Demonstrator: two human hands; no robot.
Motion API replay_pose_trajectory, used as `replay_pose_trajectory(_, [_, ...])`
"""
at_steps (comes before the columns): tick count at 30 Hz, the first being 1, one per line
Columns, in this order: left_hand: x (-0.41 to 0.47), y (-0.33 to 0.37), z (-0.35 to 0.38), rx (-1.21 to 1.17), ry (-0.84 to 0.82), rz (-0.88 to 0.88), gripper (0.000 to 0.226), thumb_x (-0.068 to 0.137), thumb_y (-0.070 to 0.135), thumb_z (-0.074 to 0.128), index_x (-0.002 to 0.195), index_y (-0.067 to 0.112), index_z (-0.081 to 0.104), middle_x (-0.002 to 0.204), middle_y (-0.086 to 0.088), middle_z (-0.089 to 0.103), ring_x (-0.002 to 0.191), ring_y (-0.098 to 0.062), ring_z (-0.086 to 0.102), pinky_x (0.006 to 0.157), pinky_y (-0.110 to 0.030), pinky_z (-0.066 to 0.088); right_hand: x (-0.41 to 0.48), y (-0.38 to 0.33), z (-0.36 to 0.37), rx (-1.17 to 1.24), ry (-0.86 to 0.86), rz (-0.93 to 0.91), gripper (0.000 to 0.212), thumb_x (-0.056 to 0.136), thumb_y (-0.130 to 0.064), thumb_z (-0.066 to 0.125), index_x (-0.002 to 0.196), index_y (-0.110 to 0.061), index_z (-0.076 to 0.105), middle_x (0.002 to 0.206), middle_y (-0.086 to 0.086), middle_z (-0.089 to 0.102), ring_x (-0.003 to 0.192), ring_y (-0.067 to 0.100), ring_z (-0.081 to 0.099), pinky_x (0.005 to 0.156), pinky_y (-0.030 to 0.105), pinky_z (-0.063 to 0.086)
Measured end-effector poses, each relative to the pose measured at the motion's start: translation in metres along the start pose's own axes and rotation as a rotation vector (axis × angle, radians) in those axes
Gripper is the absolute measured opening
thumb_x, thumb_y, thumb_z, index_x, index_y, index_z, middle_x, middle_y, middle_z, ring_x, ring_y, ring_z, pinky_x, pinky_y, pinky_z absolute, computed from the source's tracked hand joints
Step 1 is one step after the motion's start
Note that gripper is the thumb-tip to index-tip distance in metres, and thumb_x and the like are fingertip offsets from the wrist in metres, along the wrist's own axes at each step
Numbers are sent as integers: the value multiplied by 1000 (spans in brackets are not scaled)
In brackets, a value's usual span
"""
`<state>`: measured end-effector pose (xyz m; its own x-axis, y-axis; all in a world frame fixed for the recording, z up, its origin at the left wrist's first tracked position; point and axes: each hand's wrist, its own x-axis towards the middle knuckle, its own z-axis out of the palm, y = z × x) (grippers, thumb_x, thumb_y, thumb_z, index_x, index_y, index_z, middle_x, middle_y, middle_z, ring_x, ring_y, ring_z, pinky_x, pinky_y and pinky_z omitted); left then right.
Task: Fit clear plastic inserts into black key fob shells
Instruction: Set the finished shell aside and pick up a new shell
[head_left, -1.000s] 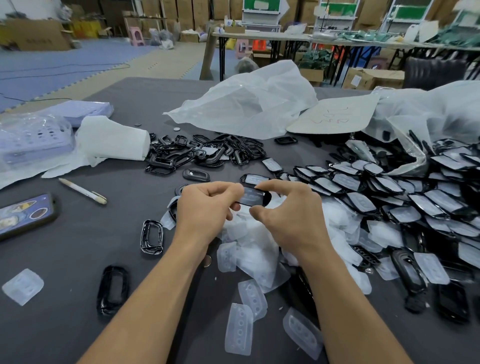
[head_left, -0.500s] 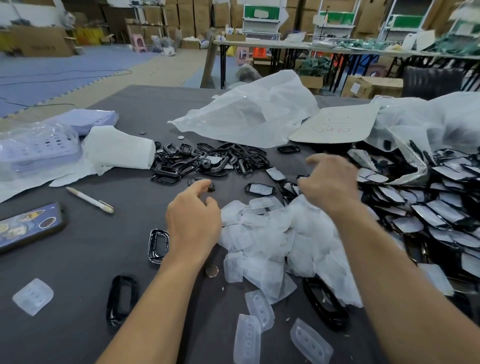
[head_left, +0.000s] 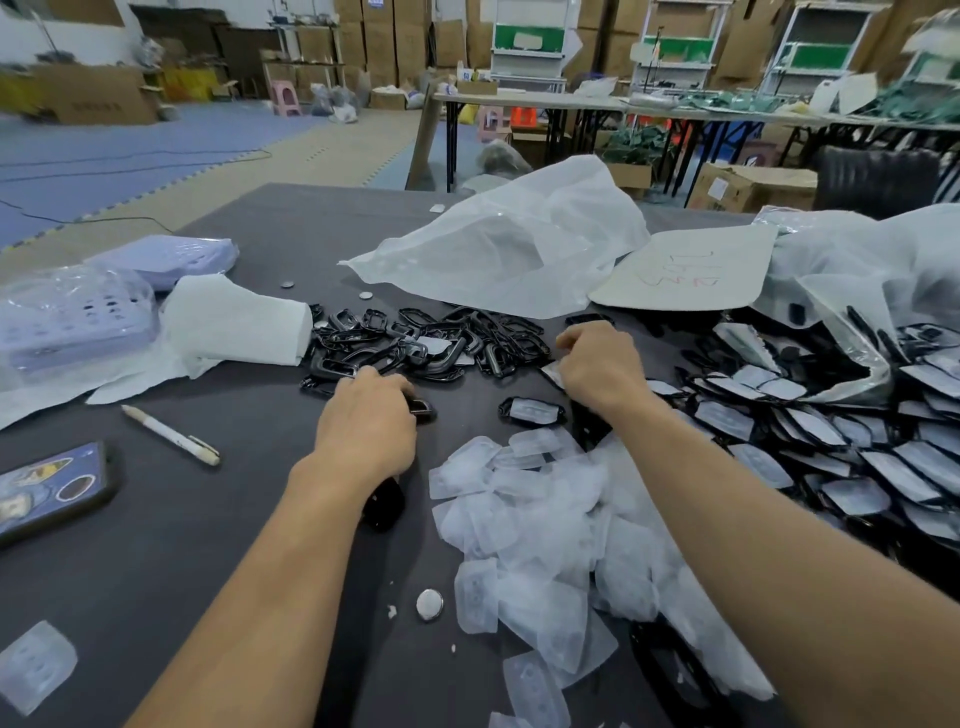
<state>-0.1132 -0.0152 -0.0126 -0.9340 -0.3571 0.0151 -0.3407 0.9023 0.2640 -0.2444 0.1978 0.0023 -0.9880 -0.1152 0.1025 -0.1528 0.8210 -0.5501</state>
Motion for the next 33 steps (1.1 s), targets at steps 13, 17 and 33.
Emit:
replay_pose_trajectory(13, [-34, 35, 4, -869, 237, -92, 5, 100, 40, 61, 101, 35, 62, 90, 13, 69, 87, -6, 65, 73, -28, 47, 67, 67, -47, -446, -133, 299, 37, 86, -18, 48, 116, -4, 63, 129, 20, 61, 118, 41, 59, 101, 44, 51])
replay_pose_trajectory(17, [-43, 47, 9, -1528, 95, -240, 10, 104, 27, 61, 113, 24, 60, 77, 0, 77, 64, -12, 69, 54, -22, 53, 64, 71, -60, -505, -207, 234, 16, 90, -10, 47, 91, -7, 63, 119, 14, 65, 97, 32, 62, 83, 36, 53])
replay_pose_trajectory(33, [-86, 52, 19, -1619, -160, -222, 21, 103, 21, 62, 101, 4, 74, 88, -20, 79, 64, -21, 73, 55, -24, 57, -6, 40, -53, -332, -154, -124, 36, 87, 1, 58, 81, -29, 76, 103, 8, 77, 99, 29, 70, 93, 38, 58])
